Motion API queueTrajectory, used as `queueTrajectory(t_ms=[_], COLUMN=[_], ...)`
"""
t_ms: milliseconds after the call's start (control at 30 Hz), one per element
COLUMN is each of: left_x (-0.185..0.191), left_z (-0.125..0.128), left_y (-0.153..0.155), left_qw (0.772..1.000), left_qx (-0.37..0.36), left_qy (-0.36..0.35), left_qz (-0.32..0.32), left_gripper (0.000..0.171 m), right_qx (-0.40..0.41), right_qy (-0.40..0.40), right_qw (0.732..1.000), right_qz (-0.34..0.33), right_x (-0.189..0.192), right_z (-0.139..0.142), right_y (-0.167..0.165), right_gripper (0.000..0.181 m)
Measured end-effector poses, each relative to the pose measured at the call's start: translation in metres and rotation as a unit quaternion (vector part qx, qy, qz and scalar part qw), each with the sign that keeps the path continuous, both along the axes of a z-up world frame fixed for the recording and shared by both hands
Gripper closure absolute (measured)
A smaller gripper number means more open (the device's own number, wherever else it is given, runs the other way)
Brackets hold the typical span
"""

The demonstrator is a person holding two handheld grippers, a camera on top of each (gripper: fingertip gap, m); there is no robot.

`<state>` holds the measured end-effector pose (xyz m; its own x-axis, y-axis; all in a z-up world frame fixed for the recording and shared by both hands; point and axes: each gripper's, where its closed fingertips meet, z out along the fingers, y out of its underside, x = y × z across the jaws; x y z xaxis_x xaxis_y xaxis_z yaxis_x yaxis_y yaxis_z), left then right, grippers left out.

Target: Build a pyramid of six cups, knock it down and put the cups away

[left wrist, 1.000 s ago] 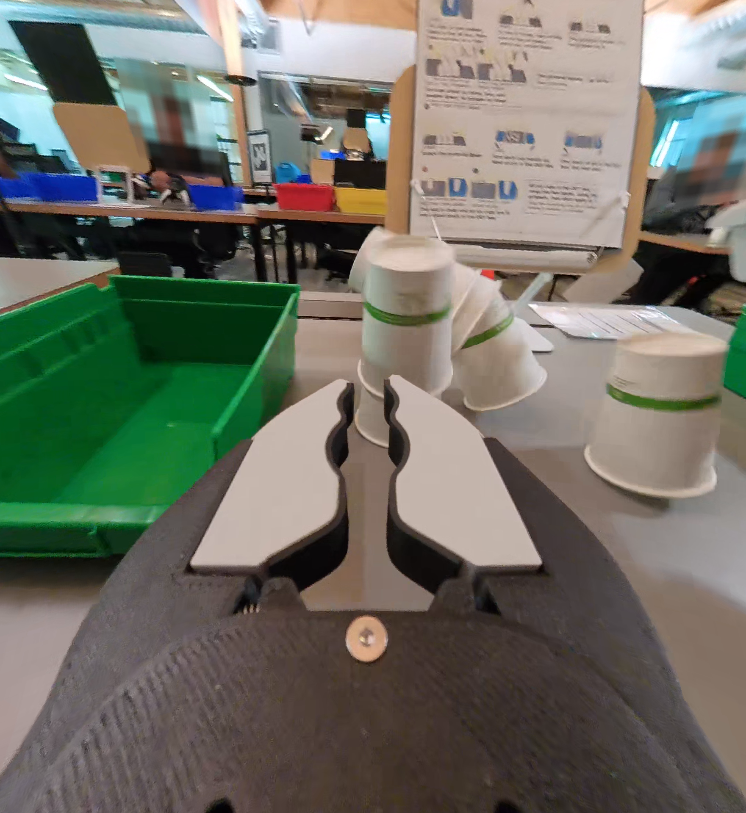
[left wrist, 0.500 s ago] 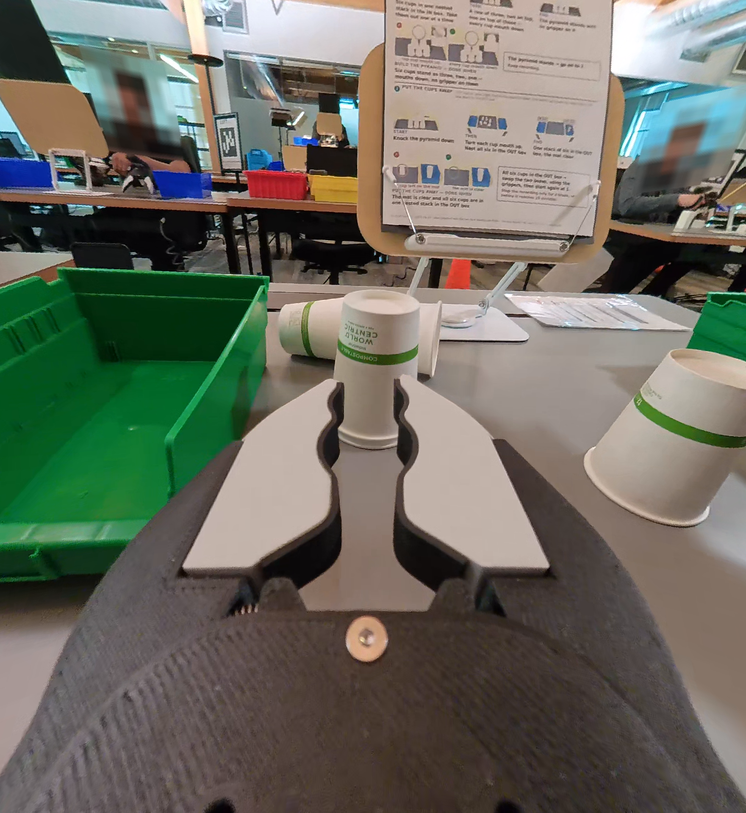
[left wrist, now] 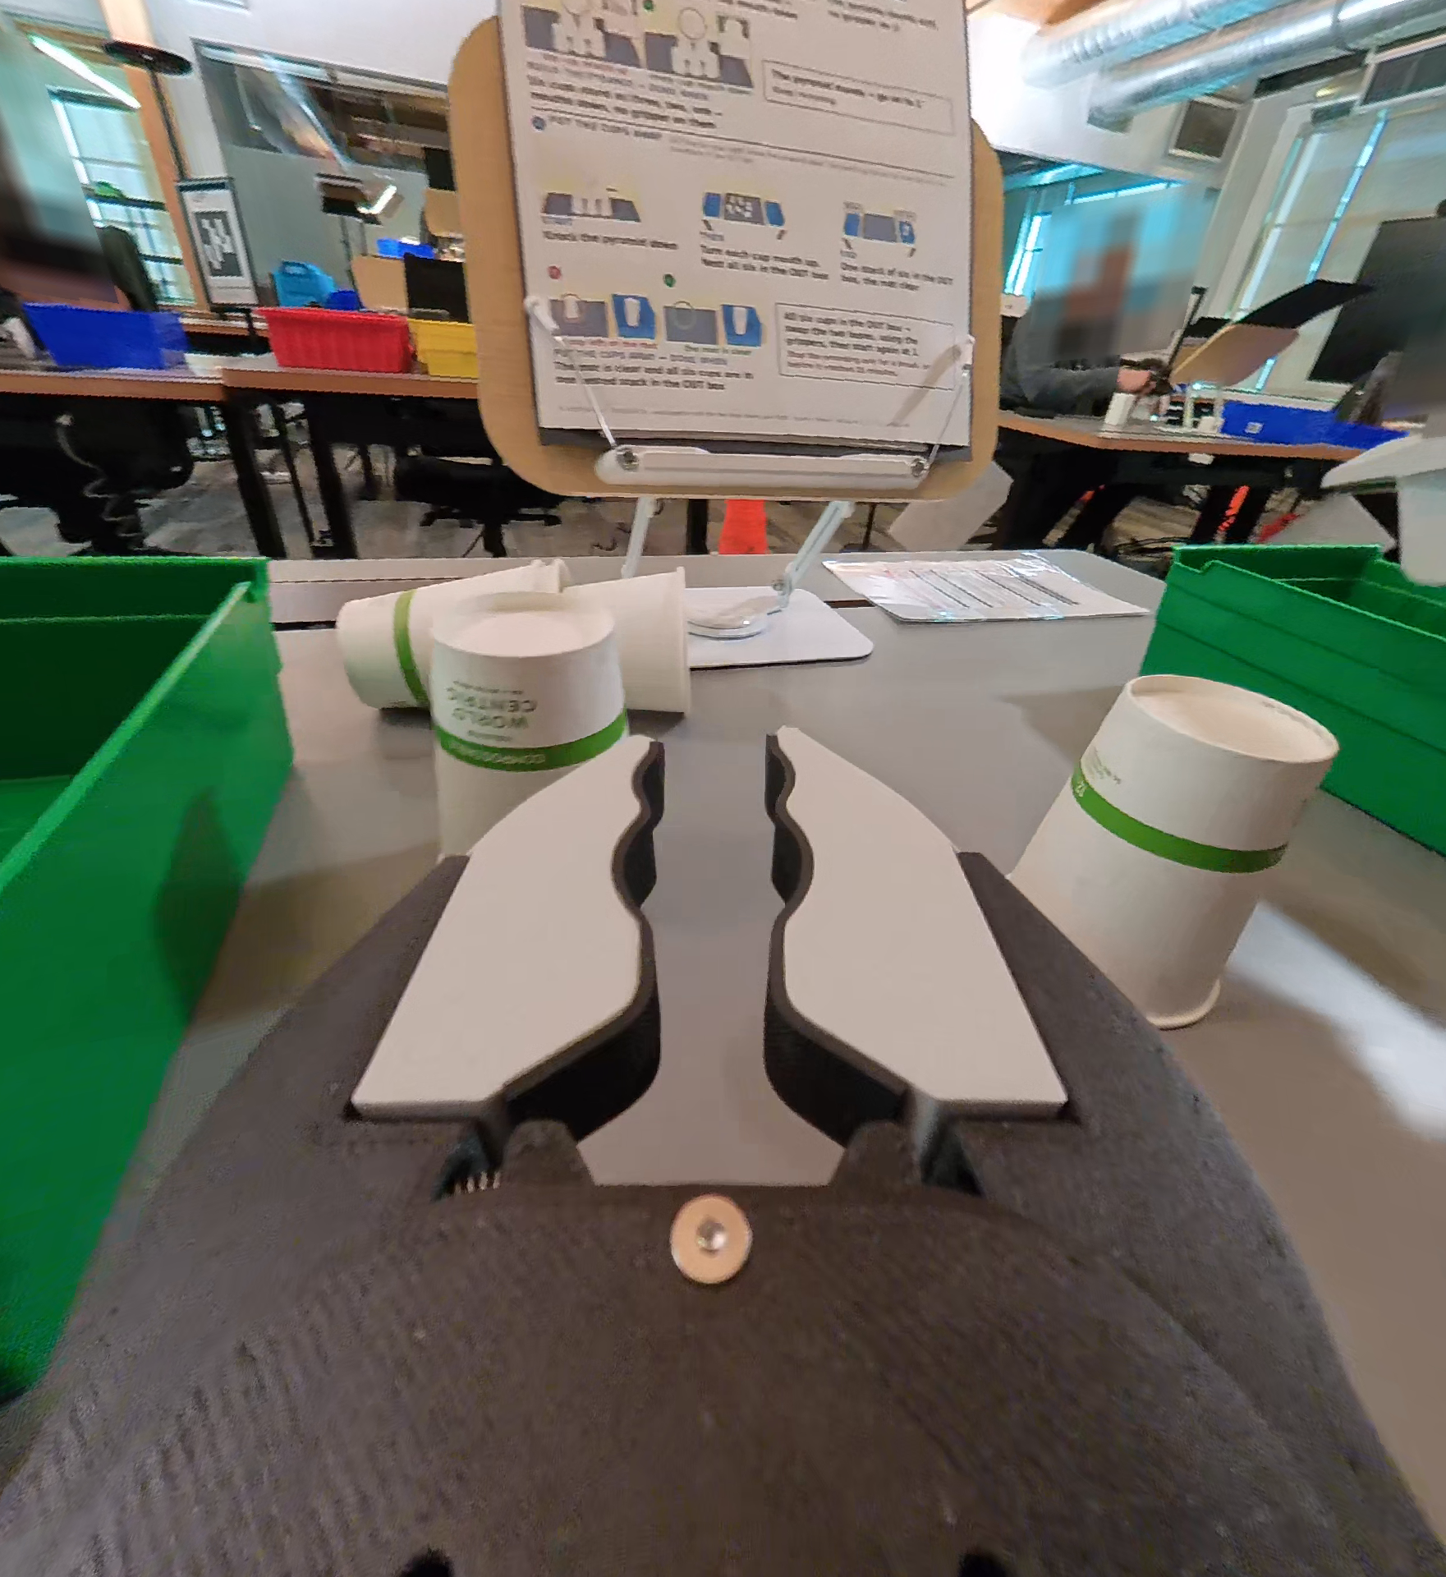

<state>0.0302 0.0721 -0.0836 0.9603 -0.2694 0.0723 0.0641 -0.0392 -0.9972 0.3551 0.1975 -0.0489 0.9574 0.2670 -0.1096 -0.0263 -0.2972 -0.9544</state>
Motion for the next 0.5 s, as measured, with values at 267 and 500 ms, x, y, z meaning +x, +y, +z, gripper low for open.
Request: queueTrajectory(t_ms=[267,500], left_x=[0.035,0.044], left_z=[-0.001,-0.007], left_y=[0.015,0.018], left_qw=[0.998,0.997], left_qx=[-0.001,-0.019], left_qy=[0.002,-0.008], left_qz=[-0.056,-0.074], left_gripper=[0.147,0.145], right_qx=[-0.023,-0.024], right_qy=[-0.051,-0.052], right_qw=[0.998,0.998], right_qz=[0.024,0.028], right_x=[-0.015,-0.015], right_z=[-0.039,-0.051], right_y=[-0.017,-0.018], right_gripper=[0.16,0.16])
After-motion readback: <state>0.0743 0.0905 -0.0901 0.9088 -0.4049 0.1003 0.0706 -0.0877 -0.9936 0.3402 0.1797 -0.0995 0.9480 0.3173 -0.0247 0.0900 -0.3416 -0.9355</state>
